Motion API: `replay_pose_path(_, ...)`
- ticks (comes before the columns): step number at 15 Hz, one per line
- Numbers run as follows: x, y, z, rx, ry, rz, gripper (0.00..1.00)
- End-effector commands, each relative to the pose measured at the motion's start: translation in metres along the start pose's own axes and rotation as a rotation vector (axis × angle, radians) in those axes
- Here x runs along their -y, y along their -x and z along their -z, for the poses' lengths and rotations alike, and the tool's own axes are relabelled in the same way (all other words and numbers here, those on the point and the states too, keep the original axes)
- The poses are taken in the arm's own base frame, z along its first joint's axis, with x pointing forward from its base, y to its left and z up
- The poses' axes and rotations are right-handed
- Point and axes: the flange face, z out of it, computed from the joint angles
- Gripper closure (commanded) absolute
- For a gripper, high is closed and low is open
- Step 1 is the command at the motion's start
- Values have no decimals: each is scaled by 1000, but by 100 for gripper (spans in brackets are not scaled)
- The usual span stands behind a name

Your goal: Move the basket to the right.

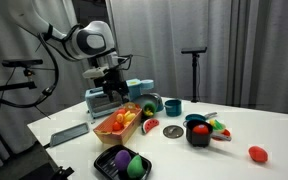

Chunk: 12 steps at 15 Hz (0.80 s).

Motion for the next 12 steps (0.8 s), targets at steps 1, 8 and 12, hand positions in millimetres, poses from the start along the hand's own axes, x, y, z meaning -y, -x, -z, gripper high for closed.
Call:
replay_pose_path(1,0,-1,1,0,0,0,0)
replay_pose_path(8,0,-22,-29,-36,21,-16,0)
replay_pose_path(12,4,-42,-63,-75,25,-1,0)
